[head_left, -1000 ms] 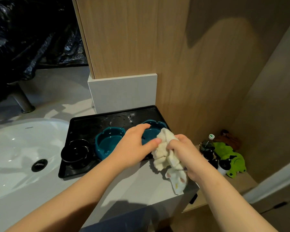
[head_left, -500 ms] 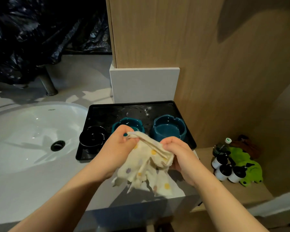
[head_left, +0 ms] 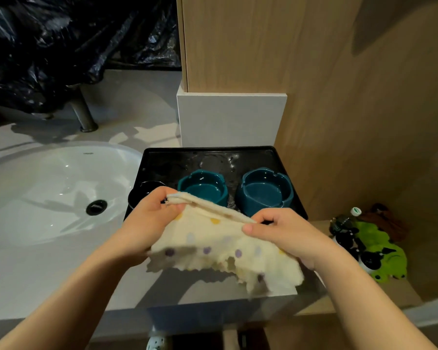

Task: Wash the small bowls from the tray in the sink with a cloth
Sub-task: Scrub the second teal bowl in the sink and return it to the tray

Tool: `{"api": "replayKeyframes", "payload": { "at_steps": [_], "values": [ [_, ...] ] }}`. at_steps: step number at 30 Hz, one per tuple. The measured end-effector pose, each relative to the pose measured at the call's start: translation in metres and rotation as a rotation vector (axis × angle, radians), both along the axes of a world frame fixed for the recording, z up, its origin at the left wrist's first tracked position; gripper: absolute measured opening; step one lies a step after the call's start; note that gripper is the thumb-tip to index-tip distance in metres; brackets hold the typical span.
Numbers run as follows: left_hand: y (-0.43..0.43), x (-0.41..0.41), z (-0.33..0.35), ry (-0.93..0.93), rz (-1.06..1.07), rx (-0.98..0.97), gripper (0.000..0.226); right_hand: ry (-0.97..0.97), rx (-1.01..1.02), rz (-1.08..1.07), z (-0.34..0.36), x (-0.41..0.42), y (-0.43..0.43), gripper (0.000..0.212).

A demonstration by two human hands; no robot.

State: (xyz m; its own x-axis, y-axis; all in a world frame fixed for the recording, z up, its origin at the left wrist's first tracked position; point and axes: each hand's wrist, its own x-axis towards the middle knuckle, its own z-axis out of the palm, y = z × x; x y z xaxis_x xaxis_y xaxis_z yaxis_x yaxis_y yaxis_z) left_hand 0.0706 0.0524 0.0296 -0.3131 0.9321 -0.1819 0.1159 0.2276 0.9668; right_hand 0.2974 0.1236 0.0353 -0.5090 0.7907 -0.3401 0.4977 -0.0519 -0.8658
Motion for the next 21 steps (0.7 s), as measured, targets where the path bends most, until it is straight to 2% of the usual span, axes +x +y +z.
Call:
{"api": "replayKeyframes", "payload": {
  "at_steps": [2,4,5,6,7,8,9,10,12,14,15,17,19,20,21],
  "values": [
    [-0.002,-0.007,0.002,-0.066,0.011,-0.023,0.012,0.038,-0.037,0.002,0.002,0.001,0.003,0.017],
    [-0.009,-0.015,0.002,-0.207,0.013,-0.033,0.015,0.103,-0.145,0.080,0.005,0.004,0.000,0.011],
    [-0.013,-0.019,0.003,-0.300,-0.016,-0.050,0.023,0.176,-0.222,0.115,0.007,0.006,0.000,0.013],
    [-0.018,-0.025,0.003,-0.378,-0.070,-0.083,0.041,0.272,-0.320,0.130,0.011,0.010,0.000,0.020],
    [-0.022,-0.032,0.002,-0.416,-0.135,-0.128,0.060,0.355,-0.407,0.128,0.014,0.014,0.003,0.026],
    [-0.025,-0.037,-0.001,-0.412,-0.194,-0.171,0.071,0.392,-0.457,0.119,0.018,0.017,0.005,0.032],
    [-0.026,-0.039,-0.004,-0.363,-0.218,-0.222,0.068,0.357,-0.434,0.113,0.017,0.018,0.007,0.032],
    [-0.027,-0.039,-0.009,-0.283,-0.221,-0.260,0.057,0.226,-0.329,0.120,0.013,0.017,0.008,0.029],
    [-0.024,-0.034,-0.016,-0.052,-0.210,-0.302,0.028,-0.125,-0.075,0.155,-0.001,0.011,0.009,0.023],
    [-0.021,-0.029,-0.029,0.200,-0.203,-0.281,0.010,-0.279,0.092,0.184,-0.016,0.004,0.008,0.020],
    [-0.020,-0.028,-0.035,0.286,-0.196,-0.263,0.007,-0.269,0.166,0.179,-0.022,0.002,0.006,0.021],
    [-0.023,-0.027,-0.040,0.462,-0.171,-0.148,0.025,-0.171,0.336,0.103,-0.030,0.002,0.001,0.026],
    [-0.026,-0.032,-0.043,0.682,-0.192,0.143,0.034,-0.096,0.565,0.020,-0.036,0.004,-0.003,0.037],
    [-0.027,-0.032,-0.043,0.755,-0.249,0.282,0.029,-0.084,0.692,0.024,-0.040,0.006,-0.004,0.040],
    [-0.029,-0.031,-0.041,0.822,-0.313,0.330,0.018,-0.103,0.784,0.065,-0.043,0.007,-0.005,0.037]
  ]
}}
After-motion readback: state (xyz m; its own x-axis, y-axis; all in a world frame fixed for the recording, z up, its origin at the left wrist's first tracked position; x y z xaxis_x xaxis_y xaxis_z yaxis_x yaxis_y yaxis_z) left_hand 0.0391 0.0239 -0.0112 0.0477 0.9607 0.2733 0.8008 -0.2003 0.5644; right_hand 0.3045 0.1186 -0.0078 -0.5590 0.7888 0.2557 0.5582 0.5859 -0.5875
